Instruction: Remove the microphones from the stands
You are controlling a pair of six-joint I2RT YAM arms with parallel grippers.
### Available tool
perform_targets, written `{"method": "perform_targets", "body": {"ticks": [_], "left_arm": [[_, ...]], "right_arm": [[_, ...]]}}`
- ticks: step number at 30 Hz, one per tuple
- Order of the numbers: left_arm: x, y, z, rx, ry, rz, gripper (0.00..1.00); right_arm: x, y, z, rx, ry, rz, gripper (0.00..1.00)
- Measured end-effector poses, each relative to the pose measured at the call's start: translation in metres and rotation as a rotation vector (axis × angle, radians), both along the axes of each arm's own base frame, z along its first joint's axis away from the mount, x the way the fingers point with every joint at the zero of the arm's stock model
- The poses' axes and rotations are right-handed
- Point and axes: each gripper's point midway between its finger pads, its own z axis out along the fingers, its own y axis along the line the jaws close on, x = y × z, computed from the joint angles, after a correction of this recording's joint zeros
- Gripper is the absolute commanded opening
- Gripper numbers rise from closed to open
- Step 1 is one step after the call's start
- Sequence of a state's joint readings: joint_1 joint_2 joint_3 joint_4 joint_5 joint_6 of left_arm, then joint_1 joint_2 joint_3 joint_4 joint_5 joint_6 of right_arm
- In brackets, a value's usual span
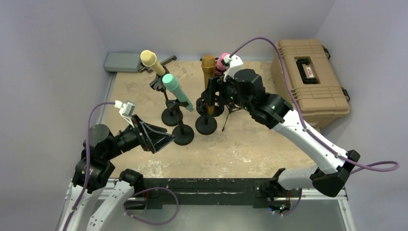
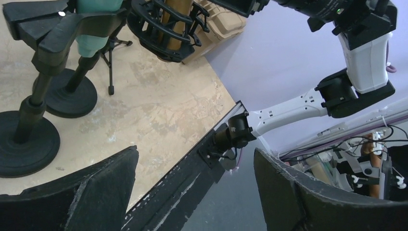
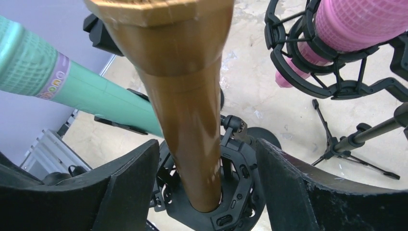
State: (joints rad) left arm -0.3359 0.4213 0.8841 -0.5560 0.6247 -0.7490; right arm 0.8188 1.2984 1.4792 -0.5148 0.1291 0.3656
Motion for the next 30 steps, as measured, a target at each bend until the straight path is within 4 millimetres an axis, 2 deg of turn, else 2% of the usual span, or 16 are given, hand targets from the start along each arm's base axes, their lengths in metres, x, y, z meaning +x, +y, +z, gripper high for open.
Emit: {"method": "perform_targets", "body": {"ticks": [3, 7, 13, 24, 30], "left_arm": [[0.002, -0.007, -0.003, 0.013, 0.021, -0.024, 0.87], [0.005, -0.012, -0.007, 0.024, 0.031, -0.025, 0.89], [0.008, -0.006, -0.013, 0.036, 0.038, 0.025, 0.94], [0.006, -0.003, -0.021, 0.013, 0.075, 0.045, 0.98], [0.007, -0.003, -0.021, 0.002, 0.091, 0.055, 0.98]], "right_arm": [[0.002, 0.0, 0.009, 0.011, -0.021, -0.014, 0.64], [0.004, 0.001, 0.023, 0.032, -0.053, -0.023, 0.61], [0.004, 0.005, 0.025, 0.035, -0.068, -0.015, 0.59], [0.008, 0.011, 0.025, 0.028, -0.09, -0.001, 0.27], [0.008, 0.01, 0.027, 0.019, -0.1, -0.003, 0.18]]}}
